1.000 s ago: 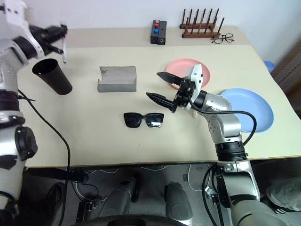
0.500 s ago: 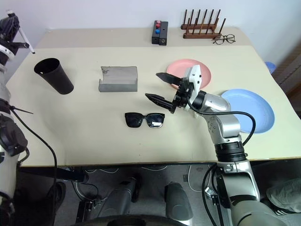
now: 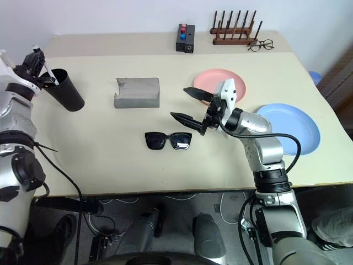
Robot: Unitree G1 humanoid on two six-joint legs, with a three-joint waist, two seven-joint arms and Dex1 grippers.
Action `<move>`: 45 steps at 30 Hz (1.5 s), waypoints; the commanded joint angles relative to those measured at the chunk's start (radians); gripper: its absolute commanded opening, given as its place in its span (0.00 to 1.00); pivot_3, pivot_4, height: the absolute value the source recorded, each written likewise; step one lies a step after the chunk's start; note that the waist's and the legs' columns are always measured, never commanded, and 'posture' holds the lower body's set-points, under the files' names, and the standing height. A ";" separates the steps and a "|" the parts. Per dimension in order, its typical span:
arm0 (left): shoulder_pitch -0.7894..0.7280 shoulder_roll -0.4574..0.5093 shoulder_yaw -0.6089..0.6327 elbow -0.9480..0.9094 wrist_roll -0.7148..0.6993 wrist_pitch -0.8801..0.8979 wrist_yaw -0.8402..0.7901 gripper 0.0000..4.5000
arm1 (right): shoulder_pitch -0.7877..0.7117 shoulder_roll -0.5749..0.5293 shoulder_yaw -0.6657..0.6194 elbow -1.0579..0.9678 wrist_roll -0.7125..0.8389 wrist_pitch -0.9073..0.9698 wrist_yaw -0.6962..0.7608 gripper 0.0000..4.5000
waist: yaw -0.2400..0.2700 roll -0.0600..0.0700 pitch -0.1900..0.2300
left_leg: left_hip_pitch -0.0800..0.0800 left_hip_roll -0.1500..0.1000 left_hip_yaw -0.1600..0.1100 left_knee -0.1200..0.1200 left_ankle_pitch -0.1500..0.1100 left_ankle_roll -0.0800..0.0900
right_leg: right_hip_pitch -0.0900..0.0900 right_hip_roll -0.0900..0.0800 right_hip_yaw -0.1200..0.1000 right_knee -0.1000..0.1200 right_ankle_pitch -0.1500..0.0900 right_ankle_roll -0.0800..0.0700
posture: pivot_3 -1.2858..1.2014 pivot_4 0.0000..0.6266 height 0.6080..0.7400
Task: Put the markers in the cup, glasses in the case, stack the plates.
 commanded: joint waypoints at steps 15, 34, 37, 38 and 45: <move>-0.022 0.005 0.007 -0.045 -0.036 -0.022 -0.090 0.99 | -0.005 -0.001 0.002 -0.036 -0.016 -0.012 -0.008 1.00 | 0.001 0.000 0.000 | 0.000 0.000 0.000 0.000 0.000 0.000 | 0.000 0.000 0.000 0.000 0.000 0.000 | 0.52 0.24 1.00; -0.107 -0.160 -0.437 -0.102 0.234 0.225 -0.359 0.99 | -0.012 -0.100 -0.052 0.088 -0.050 -0.078 0.020 1.00 | 0.000 0.000 0.000 | 0.000 0.000 0.001 0.000 0.000 0.000 | 0.000 0.001 0.000 0.000 0.000 0.000 | 0.52 0.24 1.00; -0.124 -0.208 -0.459 -0.028 0.272 0.215 -0.318 0.99 | -0.001 -0.083 -0.048 0.059 -0.053 -0.077 -0.001 1.00 | -0.002 0.000 0.000 | 0.000 0.000 0.000 0.000 0.000 0.000 | 0.000 0.001 0.000 0.001 0.000 0.000 | 0.52 0.24 1.00; -0.126 -0.221 -0.461 -0.014 0.278 0.213 -0.318 0.99 | 0.004 -0.081 -0.048 0.051 -0.054 -0.075 -0.005 1.00 | -0.002 0.000 0.000 | 0.000 0.000 0.001 0.000 0.000 0.000 | 0.000 0.000 0.000 0.001 0.000 0.000 | 0.52 0.24 1.00; -0.115 -0.264 -0.499 0.043 0.343 0.216 -0.309 0.99 | 0.042 -0.104 -0.069 0.002 -0.046 -0.054 -0.016 1.00 | 0.001 0.000 0.000 | 0.000 0.000 0.000 0.001 0.000 0.000 | 0.000 0.000 0.000 0.001 0.000 0.000 | 0.52 0.24 1.00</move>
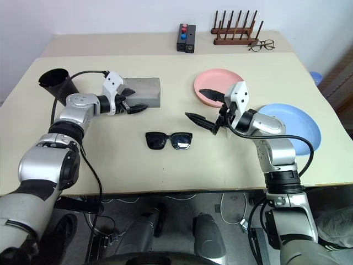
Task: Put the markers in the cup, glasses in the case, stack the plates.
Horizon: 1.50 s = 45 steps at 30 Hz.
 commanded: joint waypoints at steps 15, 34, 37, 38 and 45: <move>-0.027 -0.001 0.001 0.006 0.043 0.007 -0.037 0.02 | 0.007 -0.010 -0.016 -0.049 0.001 -0.019 -0.021 1.00 | 0.000 0.000 0.000 | 0.000 0.000 0.000 0.000 0.000 0.000 | 0.000 0.000 0.000 0.000 0.000 0.000 | 0.52 0.24 1.00; 0.291 0.477 -0.246 -0.720 -0.363 0.341 -0.685 0.02 | -0.017 0.004 0.000 -0.007 -0.021 -0.045 -0.007 1.00 | -0.004 0.001 0.000 | 0.000 0.001 0.000 -0.002 0.000 0.000 | -0.001 0.000 0.002 0.000 0.000 -0.001 | 0.52 0.24 1.00; 0.389 0.563 -0.272 -0.876 -0.449 0.341 -0.685 0.02 | -0.023 0.002 0.000 0.000 -0.023 -0.048 -0.001 1.00 | 0.003 0.001 0.000 | 0.000 0.002 -0.001 -0.002 0.000 0.000 | -0.001 0.000 0.002 0.000 0.000 -0.001 | 0.52 0.24 1.00; 0.413 0.585 -0.283 -0.906 -0.464 0.340 -0.685 0.02 | -0.024 0.002 0.000 0.003 -0.023 -0.049 0.001 1.00 | 0.005 0.001 0.000 | 0.000 0.001 -0.001 -0.001 0.000 0.000 | -0.001 -0.001 0.002 0.000 0.000 -0.001 | 0.52 0.24 1.00; 0.456 0.601 -0.301 -0.896 -0.427 0.222 -0.685 0.02 | -0.028 0.005 0.005 0.003 -0.024 -0.049 0.001 1.00 | 0.005 0.001 0.000 | 0.001 0.001 -0.001 -0.002 0.000 0.000 | -0.002 -0.001 0.002 -0.002 0.000 -0.002 | 0.52 0.24 1.00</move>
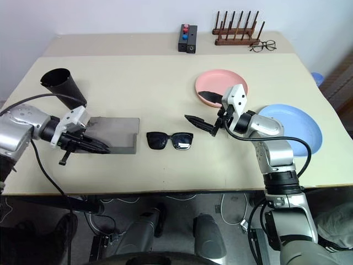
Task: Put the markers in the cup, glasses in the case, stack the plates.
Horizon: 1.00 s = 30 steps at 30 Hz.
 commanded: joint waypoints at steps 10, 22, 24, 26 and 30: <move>-0.145 -0.094 -0.001 0.266 0.119 -0.254 -0.003 0.02 | -0.021 0.000 -0.013 -0.021 0.006 -0.014 -0.003 1.00 | -0.004 0.000 0.000 | 0.000 0.000 0.001 0.000 0.000 0.000 | 0.000 0.001 0.000 0.000 0.000 0.000 | 0.52 0.24 1.00; -0.294 -0.188 -0.063 0.601 0.172 -0.481 -0.003 0.02 | -0.025 -0.002 -0.012 -0.027 0.008 -0.006 -0.004 1.00 | -0.006 0.000 0.000 | 0.000 0.000 0.001 0.000 0.000 0.000 | 0.001 0.001 -0.001 0.000 0.000 0.001 | 0.52 0.24 1.00; -0.294 -0.191 -0.071 0.615 0.165 -0.500 -0.003 0.02 | -0.019 -0.003 -0.012 -0.035 0.009 -0.004 -0.006 1.00 | -0.006 0.000 0.000 | -0.001 0.000 0.000 0.000 0.000 0.000 | 0.000 0.001 -0.001 0.001 0.000 0.001 | 0.52 0.24 1.00; -0.292 -0.190 -0.083 0.617 0.151 -0.501 -0.003 0.02 | -0.013 -0.004 -0.013 -0.043 0.012 0.001 -0.007 1.00 | -0.006 0.000 0.000 | -0.001 0.000 0.000 0.000 0.000 0.000 | 0.000 0.001 -0.001 0.001 0.000 0.001 | 0.52 0.24 1.00; -0.294 -0.185 -0.109 0.619 0.123 -0.502 -0.003 0.20 | -0.007 -0.004 -0.013 -0.051 0.011 0.005 -0.010 1.00 | -0.004 0.000 0.000 | -0.001 0.000 0.000 0.000 0.000 0.000 | 0.001 0.001 -0.001 0.001 0.000 0.001 | 0.52 0.24 1.00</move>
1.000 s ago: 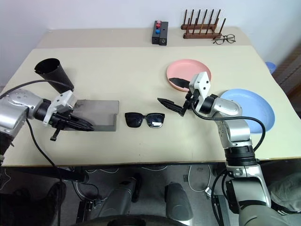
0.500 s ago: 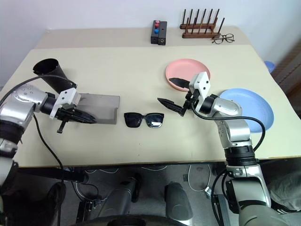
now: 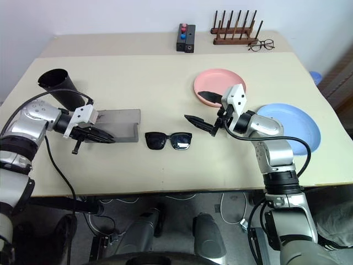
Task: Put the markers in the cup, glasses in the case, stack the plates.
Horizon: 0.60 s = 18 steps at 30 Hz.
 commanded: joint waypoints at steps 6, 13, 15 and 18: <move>-0.056 0.039 -0.020 -0.059 -0.104 0.079 -0.003 0.88 | -0.010 -0.013 -0.019 -0.036 0.011 -0.001 0.001 1.00 | -0.001 0.000 0.000 | 0.000 0.000 0.000 0.000 0.000 0.000 | 0.000 0.000 0.000 0.000 0.000 0.000 | 0.52 0.24 1.00; -0.110 0.036 0.011 -0.261 -0.279 0.437 -0.003 0.98 | 0.044 -0.103 -0.048 -0.107 0.081 0.079 0.085 1.00 | 0.001 0.000 0.000 | 0.000 0.000 0.000 0.000 0.000 0.000 | 0.000 0.000 0.000 0.000 0.000 0.000 | 0.52 0.24 1.00; -0.129 -0.032 0.032 -0.279 -0.277 0.472 -0.003 0.98 | 0.083 -0.145 -0.065 -0.153 0.116 0.123 0.115 1.00 | 0.007 0.000 0.000 | 0.000 0.000 0.000 0.001 0.000 0.000 | 0.001 0.000 0.000 0.000 0.000 0.000 | 0.52 0.24 1.00; -0.151 -0.135 0.044 -0.215 -0.182 0.405 -0.003 0.98 | 0.133 -0.190 -0.079 -0.200 0.133 0.152 0.133 1.00 | 0.006 0.000 0.000 | 0.000 0.000 -0.001 0.002 0.000 0.000 | 0.002 0.000 -0.001 -0.001 0.000 0.000 | 0.52 0.24 1.00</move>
